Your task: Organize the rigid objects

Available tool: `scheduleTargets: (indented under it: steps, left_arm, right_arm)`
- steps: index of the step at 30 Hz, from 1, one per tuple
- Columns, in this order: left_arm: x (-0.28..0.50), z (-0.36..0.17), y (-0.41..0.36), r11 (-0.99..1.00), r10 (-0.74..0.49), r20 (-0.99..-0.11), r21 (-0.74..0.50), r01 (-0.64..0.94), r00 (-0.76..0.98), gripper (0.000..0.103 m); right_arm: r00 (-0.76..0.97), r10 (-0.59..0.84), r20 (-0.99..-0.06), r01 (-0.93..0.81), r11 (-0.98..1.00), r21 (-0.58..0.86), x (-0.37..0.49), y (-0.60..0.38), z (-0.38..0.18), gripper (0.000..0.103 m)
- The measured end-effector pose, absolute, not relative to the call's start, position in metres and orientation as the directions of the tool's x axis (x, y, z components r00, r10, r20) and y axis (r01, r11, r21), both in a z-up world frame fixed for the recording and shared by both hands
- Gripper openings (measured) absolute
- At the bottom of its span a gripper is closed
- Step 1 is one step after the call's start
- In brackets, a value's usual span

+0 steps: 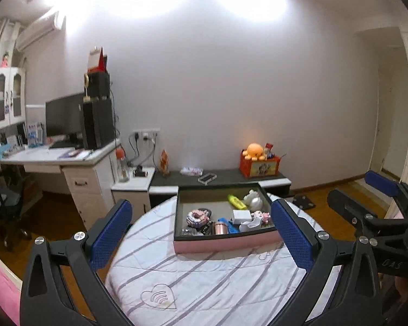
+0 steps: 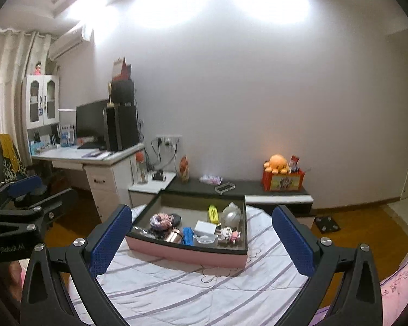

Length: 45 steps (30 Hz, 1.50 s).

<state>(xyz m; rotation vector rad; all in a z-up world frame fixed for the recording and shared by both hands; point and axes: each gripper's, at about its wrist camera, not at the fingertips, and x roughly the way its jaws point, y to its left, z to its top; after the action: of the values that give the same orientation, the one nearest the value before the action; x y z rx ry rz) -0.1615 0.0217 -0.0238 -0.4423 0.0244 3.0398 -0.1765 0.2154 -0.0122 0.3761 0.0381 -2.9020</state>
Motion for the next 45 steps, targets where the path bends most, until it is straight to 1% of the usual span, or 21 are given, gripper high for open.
scheduleTargets:
  steps: [5, 11, 17, 20, 33, 38, 43, 45]
  left_arm:
    - [-0.121, -0.007, 0.022, -0.997, 0.068, -0.221, 0.02, -0.074, -0.973, 0.103]
    - [-0.089, 0.007, 0.021, -0.998, 0.062, -0.159, 0.018, -0.065, -0.985, 0.103]
    - [-0.07, 0.016, 0.022, -0.998, 0.046, -0.116, 0.026, -0.05, -0.992, 0.103]
    - [-0.065, 0.017, 0.024, -0.998, 0.044, -0.109, 0.029, -0.047, -0.993, 0.103]
    - [-0.048, 0.023, 0.027, -0.999, 0.029, -0.026, 0.043, -0.03, -0.999, 0.103]
    - [-0.048, 0.023, 0.026, -0.999, 0.035, -0.038, 0.034, -0.036, -0.999, 0.103]
    - [-0.045, 0.023, 0.027, -0.999, 0.024, -0.01, 0.034, -0.024, -1.0, 0.103]
    - [-0.046, 0.022, 0.027, -0.999, 0.023, -0.014, 0.033, -0.024, -1.0, 0.103]
  right_arm:
    - [-0.964, -0.203, -0.171, 0.208, -0.978, -0.008, -0.131, 0.213, 0.011, 0.103]
    - [-0.973, -0.197, -0.121, 0.2, -0.98, -0.016, -0.097, 0.209, 0.024, 0.103]
    - [-0.978, -0.187, -0.094, 0.19, -0.981, -0.026, -0.078, 0.208, 0.034, 0.103]
    - [-0.979, -0.189, -0.075, 0.191, -0.981, -0.027, -0.071, 0.208, 0.039, 0.103]
    - [-0.983, -0.183, -0.03, 0.184, -0.982, -0.031, -0.054, 0.209, 0.046, 0.103]
    - [-0.984, -0.175, -0.023, 0.176, -0.984, -0.036, -0.056, 0.207, 0.046, 0.103]
    - [-0.985, -0.17, -0.009, 0.17, -0.985, -0.041, -0.055, 0.205, 0.047, 0.103]
    - [-0.985, -0.173, -0.008, 0.173, -0.984, -0.041, -0.055, 0.205, 0.047, 0.103]
